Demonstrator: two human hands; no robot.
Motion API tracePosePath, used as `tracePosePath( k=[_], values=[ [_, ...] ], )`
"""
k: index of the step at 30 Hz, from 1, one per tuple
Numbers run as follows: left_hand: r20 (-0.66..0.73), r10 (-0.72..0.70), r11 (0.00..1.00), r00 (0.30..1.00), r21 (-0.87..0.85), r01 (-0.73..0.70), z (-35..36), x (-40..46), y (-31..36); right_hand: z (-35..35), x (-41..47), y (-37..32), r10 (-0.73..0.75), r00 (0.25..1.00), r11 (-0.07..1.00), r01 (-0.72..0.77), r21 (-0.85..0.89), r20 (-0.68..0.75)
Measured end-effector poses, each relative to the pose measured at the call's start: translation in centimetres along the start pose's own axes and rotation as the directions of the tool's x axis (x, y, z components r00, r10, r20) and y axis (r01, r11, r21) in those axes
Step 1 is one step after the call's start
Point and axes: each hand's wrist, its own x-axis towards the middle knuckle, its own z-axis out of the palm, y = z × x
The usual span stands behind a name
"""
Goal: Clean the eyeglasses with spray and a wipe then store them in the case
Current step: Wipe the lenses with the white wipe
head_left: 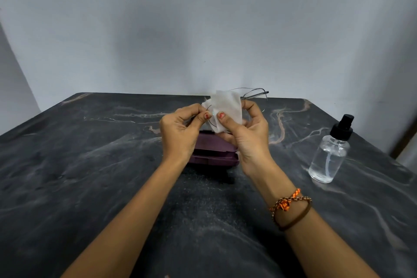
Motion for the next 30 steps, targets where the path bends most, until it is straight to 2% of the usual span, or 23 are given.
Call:
tracePosePath(
  k=[5, 10, 13, 16, 19, 23, 30],
  values=[
    [-0.003, -0.011, 1.0, 1.0, -0.014, 0.011, -0.1, 0.1, 0.2, 0.3, -0.3, -0.1, -0.075, 0.997, 0.997, 0.075, -0.016, -0.003],
    [-0.014, 0.005, 1.0, 1.0, -0.011, -0.005, -0.5, 0.5, -0.3, 0.5, -0.1, 0.3, -0.009, 0.998, 0.999, 0.012, 0.047, -0.064],
    [0.007, 0.028, 1.0, 1.0, -0.009, -0.028, -0.5, 0.5, -0.4, 0.8, 0.0, 0.6, 0.062, 0.987, 0.989, -0.041, 0.14, -0.151],
    [0.038, 0.032, 0.999, 0.999, -0.028, -0.031, -0.1, 0.2, -0.2, 1.0, 0.0, 0.8, 0.187, 0.96, 0.924, -0.099, 0.369, -0.21],
    [0.052, 0.012, 0.999, 0.999, -0.036, -0.01, 0.0, 0.0, -0.1, 1.1, -0.1, 0.7, 0.296, 0.946, 0.823, -0.182, 0.538, -0.134],
    [0.057, 0.033, 0.999, 0.998, -0.043, -0.031, 0.1, 0.0, -0.1, 0.8, -0.1, 0.5, 0.361, 0.932, 0.776, -0.321, 0.543, 0.034],
    [0.081, 0.061, 0.998, 0.995, -0.028, -0.059, -0.3, 0.4, -0.4, 0.9, 0.1, 0.9, 0.316, 0.947, 0.781, -0.294, 0.551, 0.058]
  ],
)
